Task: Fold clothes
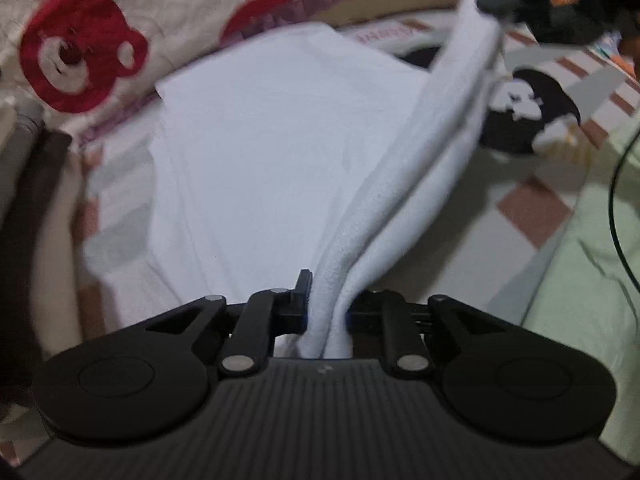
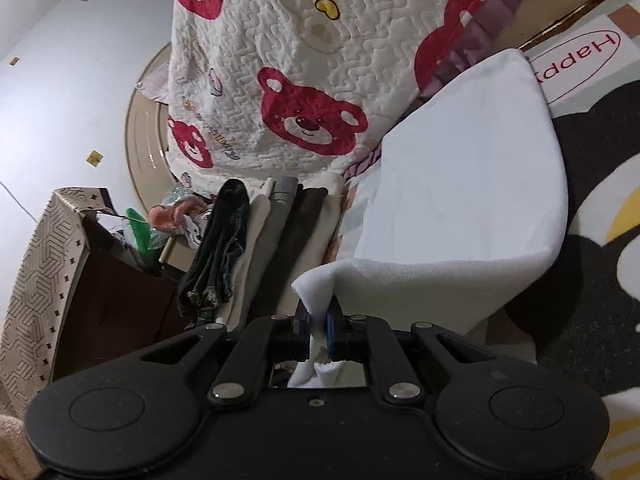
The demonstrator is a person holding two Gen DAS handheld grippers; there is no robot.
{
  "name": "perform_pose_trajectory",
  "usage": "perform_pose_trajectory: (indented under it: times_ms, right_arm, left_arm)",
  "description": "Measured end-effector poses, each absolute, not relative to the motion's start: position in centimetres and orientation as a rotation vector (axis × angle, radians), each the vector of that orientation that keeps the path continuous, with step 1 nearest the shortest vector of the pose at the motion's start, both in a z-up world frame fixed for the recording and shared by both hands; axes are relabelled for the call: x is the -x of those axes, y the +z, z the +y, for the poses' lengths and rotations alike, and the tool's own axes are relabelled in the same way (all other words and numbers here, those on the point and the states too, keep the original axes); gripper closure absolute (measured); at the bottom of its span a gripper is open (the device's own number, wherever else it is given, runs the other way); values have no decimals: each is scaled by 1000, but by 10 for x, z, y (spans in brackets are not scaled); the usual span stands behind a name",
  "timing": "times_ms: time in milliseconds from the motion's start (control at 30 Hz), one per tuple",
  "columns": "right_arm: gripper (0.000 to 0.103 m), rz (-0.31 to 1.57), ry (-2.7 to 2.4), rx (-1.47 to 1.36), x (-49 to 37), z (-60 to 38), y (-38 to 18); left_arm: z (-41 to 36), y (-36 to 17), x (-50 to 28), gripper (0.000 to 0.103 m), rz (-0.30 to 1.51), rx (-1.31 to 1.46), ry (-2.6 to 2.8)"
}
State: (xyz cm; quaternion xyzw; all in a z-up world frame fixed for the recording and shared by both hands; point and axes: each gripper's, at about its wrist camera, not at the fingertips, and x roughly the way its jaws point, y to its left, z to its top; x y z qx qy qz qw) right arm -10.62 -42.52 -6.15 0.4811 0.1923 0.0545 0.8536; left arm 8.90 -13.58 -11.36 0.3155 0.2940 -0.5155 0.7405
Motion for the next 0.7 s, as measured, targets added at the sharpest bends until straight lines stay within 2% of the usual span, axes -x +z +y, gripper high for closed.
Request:
perform_pose_trajectory:
  times_ms: [133, 233, 433, 567, 700]
  right_arm:
    - [93, 376, 113, -914, 117, -420, -54]
    - [93, 341, 152, -885, 123, -420, -42]
    - [93, 285, 234, -843, 138, -414, -17]
    - [93, 310, 241, -940, 162, -403, -19]
    - [94, 347, 241, -1057, 188, -391, -26]
  left_arm:
    - [-141, -91, -69, 92, 437, -862, -1079]
    - [-142, -64, -74, 92, 436, -798, -1079]
    - [-129, -30, -60, 94, 361, -879, -1140]
    - [-105, 6, -39, 94, 413, -923, -1266]
    - [-91, 20, -22, 94, 588, -975, -1394]
